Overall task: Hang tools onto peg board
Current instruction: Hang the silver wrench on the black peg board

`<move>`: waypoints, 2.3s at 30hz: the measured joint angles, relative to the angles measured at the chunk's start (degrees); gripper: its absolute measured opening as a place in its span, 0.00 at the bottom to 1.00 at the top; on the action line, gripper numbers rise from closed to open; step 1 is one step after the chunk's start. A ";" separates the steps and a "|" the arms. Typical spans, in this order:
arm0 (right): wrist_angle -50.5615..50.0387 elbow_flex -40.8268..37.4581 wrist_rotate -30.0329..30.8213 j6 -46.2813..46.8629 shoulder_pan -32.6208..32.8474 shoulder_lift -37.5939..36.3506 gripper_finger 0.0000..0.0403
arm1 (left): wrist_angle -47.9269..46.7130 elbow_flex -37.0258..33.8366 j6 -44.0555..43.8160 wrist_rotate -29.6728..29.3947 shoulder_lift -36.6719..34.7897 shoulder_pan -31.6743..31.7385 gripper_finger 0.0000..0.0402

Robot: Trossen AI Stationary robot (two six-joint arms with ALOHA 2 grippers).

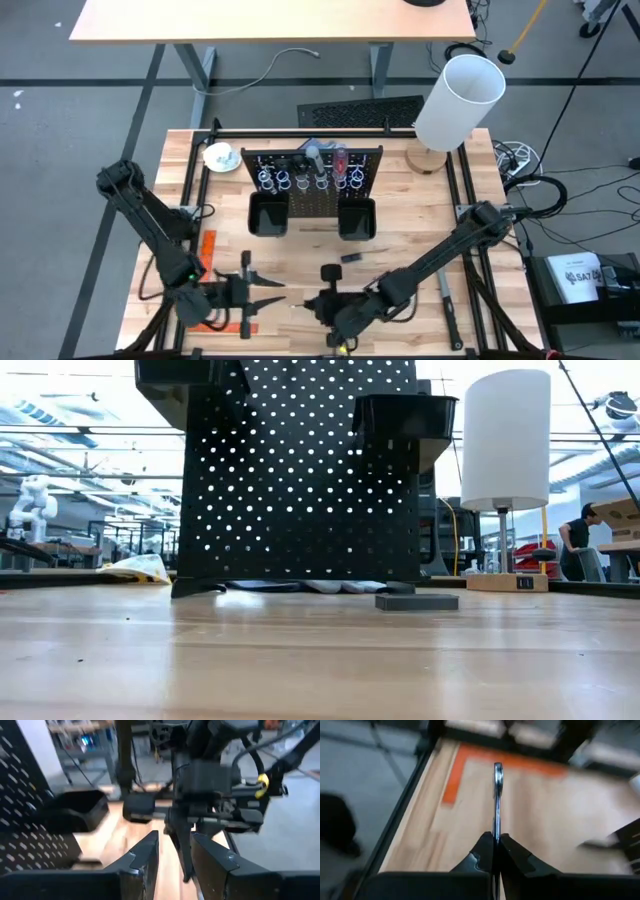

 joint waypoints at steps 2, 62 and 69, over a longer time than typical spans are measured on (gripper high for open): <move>1.04 0.02 3.68 -3.03 0.02 -3.17 0.01 | 2.93 0.00 3.77 -1.80 -1.23 -0.70 0.30; 63.57 -37.00 -4.89 -25.02 -22.05 -44.63 0.01 | 8.54 -0.02 17.05 -3.43 -7.68 -4.81 0.30; 61.61 -37.00 -6.20 -22.89 -23.81 -44.32 0.01 | 8.56 -0.02 17.05 -3.40 -7.68 -4.79 0.30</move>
